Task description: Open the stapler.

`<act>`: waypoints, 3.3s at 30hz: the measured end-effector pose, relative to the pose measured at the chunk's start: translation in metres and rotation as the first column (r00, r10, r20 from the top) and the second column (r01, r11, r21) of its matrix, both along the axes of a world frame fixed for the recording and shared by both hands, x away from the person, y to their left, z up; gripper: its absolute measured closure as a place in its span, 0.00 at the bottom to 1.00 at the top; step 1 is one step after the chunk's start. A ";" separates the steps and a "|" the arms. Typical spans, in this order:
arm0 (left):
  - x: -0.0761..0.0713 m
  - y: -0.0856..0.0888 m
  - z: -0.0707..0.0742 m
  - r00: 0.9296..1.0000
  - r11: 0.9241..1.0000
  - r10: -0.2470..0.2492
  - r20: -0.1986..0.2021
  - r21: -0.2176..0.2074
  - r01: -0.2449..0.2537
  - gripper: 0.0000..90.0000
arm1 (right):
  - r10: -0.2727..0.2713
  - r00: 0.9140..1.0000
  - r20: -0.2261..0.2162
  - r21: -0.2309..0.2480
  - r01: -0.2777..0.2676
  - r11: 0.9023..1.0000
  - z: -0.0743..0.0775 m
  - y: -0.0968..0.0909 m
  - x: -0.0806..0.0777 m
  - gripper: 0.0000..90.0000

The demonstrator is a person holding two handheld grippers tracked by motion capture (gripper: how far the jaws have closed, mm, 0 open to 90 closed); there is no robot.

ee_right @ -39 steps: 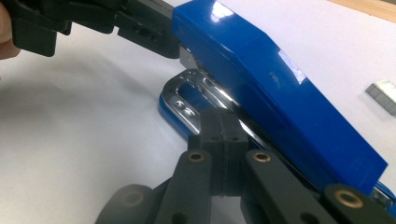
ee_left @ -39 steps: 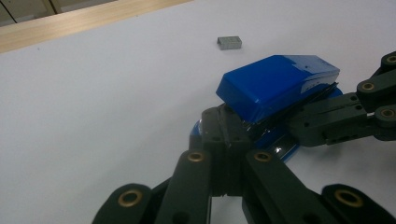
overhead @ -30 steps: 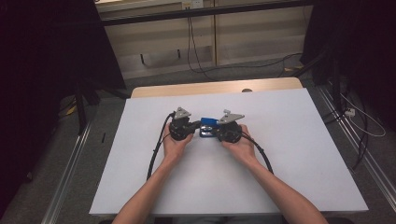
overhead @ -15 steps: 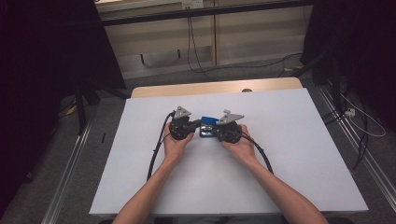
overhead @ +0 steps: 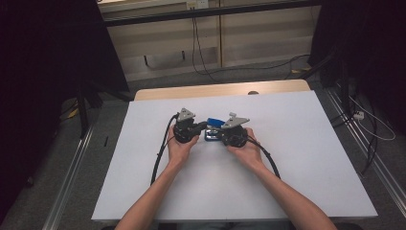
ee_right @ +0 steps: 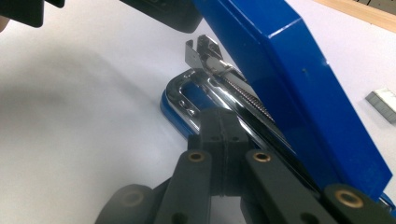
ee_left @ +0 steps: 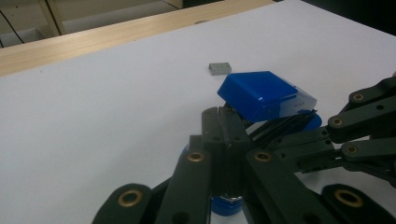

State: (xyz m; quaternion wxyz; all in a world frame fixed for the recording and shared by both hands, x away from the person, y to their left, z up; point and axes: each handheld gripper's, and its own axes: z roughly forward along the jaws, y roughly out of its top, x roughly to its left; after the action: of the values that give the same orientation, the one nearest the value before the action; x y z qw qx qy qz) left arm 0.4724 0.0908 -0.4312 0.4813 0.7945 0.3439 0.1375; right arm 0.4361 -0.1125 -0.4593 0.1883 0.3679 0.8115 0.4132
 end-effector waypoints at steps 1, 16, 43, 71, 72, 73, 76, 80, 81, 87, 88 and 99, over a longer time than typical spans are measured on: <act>0.000 0.000 0.001 1.000 1.000 -0.001 0.000 -0.003 0.001 1.00 | 0.000 1.000 0.000 0.000 0.000 1.000 0.000 0.000 0.000 1.00; 0.001 -0.005 0.008 1.000 1.000 -0.006 0.025 -0.026 0.007 1.00 | 0.000 1.000 0.028 -0.018 0.001 1.000 0.000 0.001 -0.001 1.00; 0.001 -0.010 0.014 1.000 1.000 0.002 0.031 -0.028 -0.001 1.00 | -0.085 0.988 0.132 0.105 0.072 0.992 0.006 0.018 0.000 1.00; 0.006 -0.009 -0.005 0.999 0.999 -0.028 -0.023 0.045 0.029 1.00 | -0.130 0.981 0.141 0.107 0.116 0.988 0.004 0.016 0.003 1.00; 0.006 -0.008 -0.005 0.999 0.999 -0.028 -0.027 0.041 0.030 1.00 | -0.130 0.982 0.141 0.107 0.115 0.988 0.004 0.016 0.003 1.00; 0.006 -0.008 -0.005 0.999 0.999 -0.030 -0.025 0.040 0.031 1.00 | -0.130 0.981 0.141 0.105 0.116 0.988 0.005 0.016 0.003 1.00; 0.006 -0.008 -0.004 0.999 0.998 -0.037 -0.016 0.056 0.037 1.00 | -0.131 0.981 0.143 0.106 0.116 0.988 0.005 0.016 0.003 1.00; 0.006 -0.007 -0.007 0.999 0.998 -0.036 -0.027 0.051 0.037 1.00 | -0.130 0.981 0.141 0.106 0.116 0.988 0.005 0.016 0.003 1.00; 0.006 -0.006 -0.009 0.999 0.998 -0.032 -0.030 0.049 0.033 1.00 | -0.127 0.982 0.140 0.104 0.113 0.988 0.005 0.016 0.003 1.00; 0.005 -0.005 -0.013 0.999 0.998 -0.028 -0.029 0.056 0.030 1.00 | -0.121 0.983 0.136 0.092 0.110 0.990 0.003 0.018 0.002 1.00; 0.005 -0.005 -0.014 0.999 0.998 -0.030 -0.029 0.058 0.031 1.00 | -0.122 0.983 0.136 0.094 0.109 0.990 0.003 0.018 0.002 1.00; 0.005 -0.004 -0.015 0.999 0.998 -0.028 -0.022 0.054 0.029 1.00 | -0.154 0.974 0.163 0.092 0.141 0.986 0.009 0.027 0.005 1.00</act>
State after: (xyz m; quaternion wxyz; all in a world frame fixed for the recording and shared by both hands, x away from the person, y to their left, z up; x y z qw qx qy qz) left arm 0.4775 0.0864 -0.4458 0.4578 0.8135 0.3338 0.1314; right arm 0.4408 -0.0852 -0.4499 0.2721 0.3978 0.7457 0.4600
